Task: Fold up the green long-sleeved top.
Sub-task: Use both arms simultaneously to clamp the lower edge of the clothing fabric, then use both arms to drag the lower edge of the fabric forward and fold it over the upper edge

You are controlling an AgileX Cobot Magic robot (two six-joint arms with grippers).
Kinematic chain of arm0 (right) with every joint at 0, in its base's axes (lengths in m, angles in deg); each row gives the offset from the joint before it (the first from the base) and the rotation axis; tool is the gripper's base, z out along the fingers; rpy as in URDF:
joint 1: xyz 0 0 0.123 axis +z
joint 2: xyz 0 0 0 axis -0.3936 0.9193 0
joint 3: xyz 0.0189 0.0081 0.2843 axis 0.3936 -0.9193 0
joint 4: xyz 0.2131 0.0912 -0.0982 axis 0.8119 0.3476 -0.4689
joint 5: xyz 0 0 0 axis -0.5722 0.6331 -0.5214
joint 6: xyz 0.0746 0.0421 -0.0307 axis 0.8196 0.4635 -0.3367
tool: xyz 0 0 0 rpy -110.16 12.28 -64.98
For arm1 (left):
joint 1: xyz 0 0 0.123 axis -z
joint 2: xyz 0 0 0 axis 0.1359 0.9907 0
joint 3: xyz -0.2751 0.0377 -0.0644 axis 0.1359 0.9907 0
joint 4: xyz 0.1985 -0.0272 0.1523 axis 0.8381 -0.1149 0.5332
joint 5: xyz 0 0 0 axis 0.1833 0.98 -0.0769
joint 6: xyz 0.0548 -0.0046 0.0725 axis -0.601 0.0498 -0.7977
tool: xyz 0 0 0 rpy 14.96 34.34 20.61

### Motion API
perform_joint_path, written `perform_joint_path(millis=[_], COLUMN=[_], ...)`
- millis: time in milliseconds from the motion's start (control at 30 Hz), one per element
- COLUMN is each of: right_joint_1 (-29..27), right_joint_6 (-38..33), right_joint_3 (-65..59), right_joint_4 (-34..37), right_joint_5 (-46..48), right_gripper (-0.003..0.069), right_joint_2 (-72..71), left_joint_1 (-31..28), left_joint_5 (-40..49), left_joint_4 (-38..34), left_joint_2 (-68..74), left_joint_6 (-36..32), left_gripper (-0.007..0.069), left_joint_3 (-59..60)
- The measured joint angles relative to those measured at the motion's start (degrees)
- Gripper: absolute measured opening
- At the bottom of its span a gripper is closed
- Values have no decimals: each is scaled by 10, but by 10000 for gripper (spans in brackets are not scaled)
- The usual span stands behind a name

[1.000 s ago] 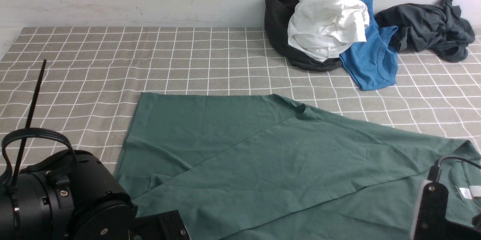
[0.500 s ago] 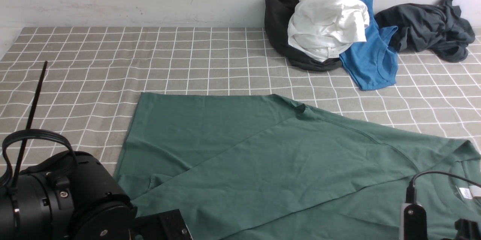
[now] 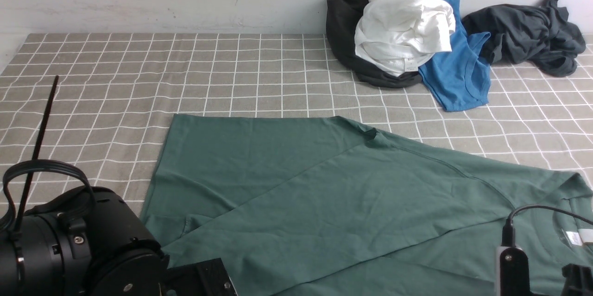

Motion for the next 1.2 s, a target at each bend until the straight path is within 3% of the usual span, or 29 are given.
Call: perform_joint_path(millis=[267, 400, 500, 767, 1200], right_joint_1=[-11, -49, -100, -164, -207], right_joint_6=[-79, -112, -150, -214, -232], right_joint_3=[88, 150, 221, 384, 603], right_joint_4=[21, 41, 81, 155, 195], right_joint_5=[91, 97, 103, 127, 185], right_gripper=[5, 5, 5, 5, 5], right_joint_2=[-5, 10, 53, 180, 357], left_joint_1=[-30, -85, -138, -202, -253], left_joint_5=[27, 35, 36, 36, 43], left_joint_4=[46, 61, 65, 65, 69], left_joint_2=[0, 0, 12, 103, 303], left_joint_6=[0, -17, -74, -132, -205], left_gripper=[6, 6, 6, 13, 13], left_joint_3=[-48, -108, -177, -323, -529])
